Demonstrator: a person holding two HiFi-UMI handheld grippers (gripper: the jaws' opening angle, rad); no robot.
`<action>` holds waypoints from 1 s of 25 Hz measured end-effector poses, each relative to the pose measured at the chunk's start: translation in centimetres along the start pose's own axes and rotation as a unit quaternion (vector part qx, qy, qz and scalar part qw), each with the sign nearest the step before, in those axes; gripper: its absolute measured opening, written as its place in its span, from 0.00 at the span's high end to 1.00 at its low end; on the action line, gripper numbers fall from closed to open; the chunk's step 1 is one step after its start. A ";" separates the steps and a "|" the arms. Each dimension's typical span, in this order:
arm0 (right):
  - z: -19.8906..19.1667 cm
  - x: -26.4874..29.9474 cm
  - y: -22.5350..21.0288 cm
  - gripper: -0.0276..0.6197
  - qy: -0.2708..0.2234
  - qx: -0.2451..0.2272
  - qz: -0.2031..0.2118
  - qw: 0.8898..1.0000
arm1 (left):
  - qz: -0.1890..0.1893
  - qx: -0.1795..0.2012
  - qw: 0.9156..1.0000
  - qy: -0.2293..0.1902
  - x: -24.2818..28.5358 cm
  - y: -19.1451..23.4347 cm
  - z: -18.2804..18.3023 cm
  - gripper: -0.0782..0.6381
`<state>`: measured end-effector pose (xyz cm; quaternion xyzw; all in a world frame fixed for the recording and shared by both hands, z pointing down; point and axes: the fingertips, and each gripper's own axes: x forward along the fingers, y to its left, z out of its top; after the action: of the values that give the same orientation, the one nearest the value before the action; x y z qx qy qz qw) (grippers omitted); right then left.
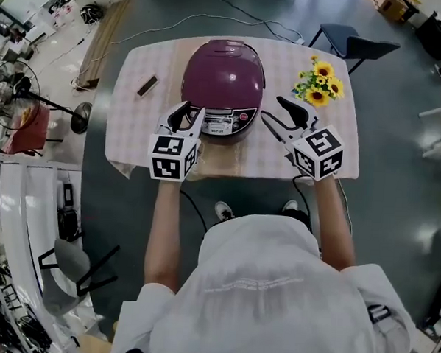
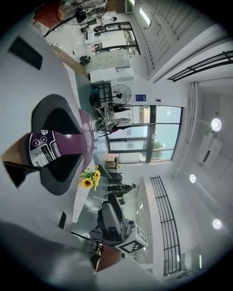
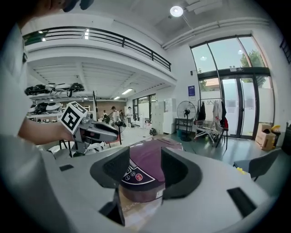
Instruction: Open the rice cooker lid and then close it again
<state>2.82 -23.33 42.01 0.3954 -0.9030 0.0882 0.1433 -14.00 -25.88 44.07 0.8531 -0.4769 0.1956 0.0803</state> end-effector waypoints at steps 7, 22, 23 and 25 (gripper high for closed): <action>-1.1 -2.0 0.6 0.60 0.014 0.003 -0.018 1.000 | -0.026 -0.008 0.999 0.020 2.0 -2.3 -1.5 0.68; -2.8 -4.8 -2.5 0.61 0.023 0.012 0.008 1.000 | 0.054 -0.062 0.994 0.067 5.2 -3.6 -5.3 0.68; -2.9 -4.9 -2.7 0.61 0.023 0.014 0.009 1.000 | 0.061 -0.064 0.994 0.067 5.5 -3.6 -5.4 0.67; -3.1 -4.9 -2.8 0.61 0.024 0.018 0.011 0.999 | 0.073 -0.069 0.993 0.069 5.8 -3.6 -5.8 0.66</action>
<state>8.67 -20.99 43.44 0.3854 -0.9020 0.1154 0.1568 -9.78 -26.62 51.88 0.7929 -0.5436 0.2262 0.1568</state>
